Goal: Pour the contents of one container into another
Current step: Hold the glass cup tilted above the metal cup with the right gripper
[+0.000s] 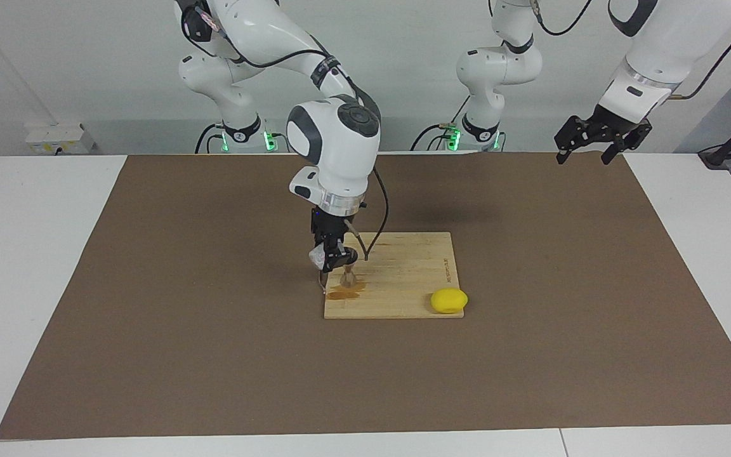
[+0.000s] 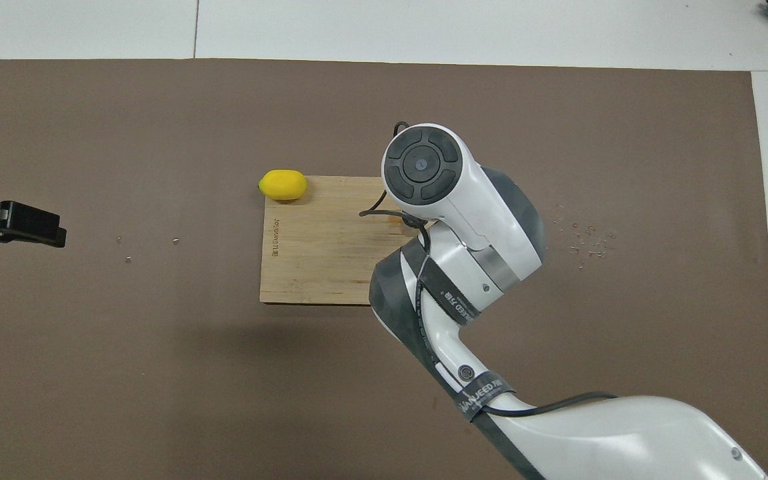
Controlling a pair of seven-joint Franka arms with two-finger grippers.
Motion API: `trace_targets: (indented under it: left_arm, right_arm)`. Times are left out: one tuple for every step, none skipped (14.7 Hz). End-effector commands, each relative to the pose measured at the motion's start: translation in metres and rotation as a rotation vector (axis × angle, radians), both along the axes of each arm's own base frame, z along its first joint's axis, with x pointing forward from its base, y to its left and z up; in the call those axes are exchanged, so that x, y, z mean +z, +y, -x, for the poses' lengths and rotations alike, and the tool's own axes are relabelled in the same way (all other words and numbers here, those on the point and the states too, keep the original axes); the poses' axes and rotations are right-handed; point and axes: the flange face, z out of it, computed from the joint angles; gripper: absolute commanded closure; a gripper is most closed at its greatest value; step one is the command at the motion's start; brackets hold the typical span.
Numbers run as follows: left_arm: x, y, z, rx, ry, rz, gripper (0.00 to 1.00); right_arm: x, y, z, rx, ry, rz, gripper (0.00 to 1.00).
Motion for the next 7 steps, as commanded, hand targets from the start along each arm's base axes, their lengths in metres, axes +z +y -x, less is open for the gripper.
trace_targets:
  left_arm:
    - [0.0006,0.0024,0.0079,0.001,-0.004,-0.012,0.00]
    - [0.0013,0.0024,0.0079,0.001,-0.006,-0.012,0.00]
    - [0.0006,0.0024,0.0079,0.001,-0.004,-0.012,0.00]
    - [0.0006,0.0024,0.0079,0.001,-0.004,-0.012,0.00]
    - [0.0006,0.0024,0.0079,0.001,-0.004,-0.012,0.00]
    - [0.0006,0.0024,0.0079,0.001,-0.004,-0.012,0.00]
    - [0.0006,0.0024,0.0079,0.001,-0.004,-0.012,0.00]
  right_arm:
    - [0.0026,0.0053,-0.0027,0.002,-0.024,0.017,0.86]
    - [0.0027,0.0050,-0.0029,0.003,-0.026,0.020,0.86]
    - [0.0027,0.0050,-0.0029,0.003,-0.026,0.020,0.86]
    - [0.0027,0.0041,-0.0034,0.002,-0.026,0.020,0.86]
    - [0.0027,0.0041,-0.0034,0.002,-0.026,0.020,0.86]
    - [0.0027,0.0050,-0.0029,0.003,-0.026,0.020,0.86]
    - [0.0027,0.0049,-0.0029,0.004,-0.027,0.022,0.86]
